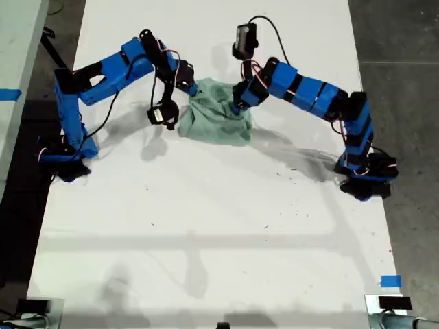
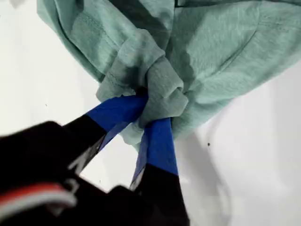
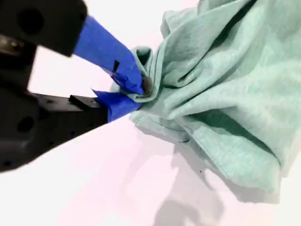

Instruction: Fold t-shirt

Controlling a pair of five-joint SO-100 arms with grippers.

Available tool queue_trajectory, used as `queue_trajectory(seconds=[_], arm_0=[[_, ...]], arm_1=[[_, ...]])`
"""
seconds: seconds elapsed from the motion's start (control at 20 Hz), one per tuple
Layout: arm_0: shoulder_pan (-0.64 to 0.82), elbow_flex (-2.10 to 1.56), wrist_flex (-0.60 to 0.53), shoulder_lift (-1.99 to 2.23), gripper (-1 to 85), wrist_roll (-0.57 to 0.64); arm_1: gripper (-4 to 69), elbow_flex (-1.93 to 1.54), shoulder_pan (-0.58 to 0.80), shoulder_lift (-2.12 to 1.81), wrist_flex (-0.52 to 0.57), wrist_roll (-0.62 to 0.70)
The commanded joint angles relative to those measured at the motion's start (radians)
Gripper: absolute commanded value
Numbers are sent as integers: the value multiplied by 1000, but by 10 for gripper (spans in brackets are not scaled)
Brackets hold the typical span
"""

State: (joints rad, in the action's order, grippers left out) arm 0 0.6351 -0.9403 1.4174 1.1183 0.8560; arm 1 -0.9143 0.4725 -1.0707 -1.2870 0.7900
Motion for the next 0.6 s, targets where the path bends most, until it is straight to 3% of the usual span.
queue_trajectory(seconds=[0.0, 0.05, 0.2, 0.25, 0.35, 0.55], arm_0=[[-2, 78, -75, -25, 25, 35], [-11, 78, -107, -46, 95, 40], [2, 74, -209, -69, 170, 29], [17, 74, -224, -49, 200, 18], [61, 64, -225, 29, 279, -2], [155, -67, -178, 293, 213, 2]], arm_1=[[-13, 61, 55, -64, 57, 15], [7, 61, 74, -49, 67, 8], [271, 64, 144, -18, 95, -48], [483, 80, 156, -18, 107, 15], [441, 97, 195, -55, 61, 17], [350, 15, 272, -249, -92, 38]])
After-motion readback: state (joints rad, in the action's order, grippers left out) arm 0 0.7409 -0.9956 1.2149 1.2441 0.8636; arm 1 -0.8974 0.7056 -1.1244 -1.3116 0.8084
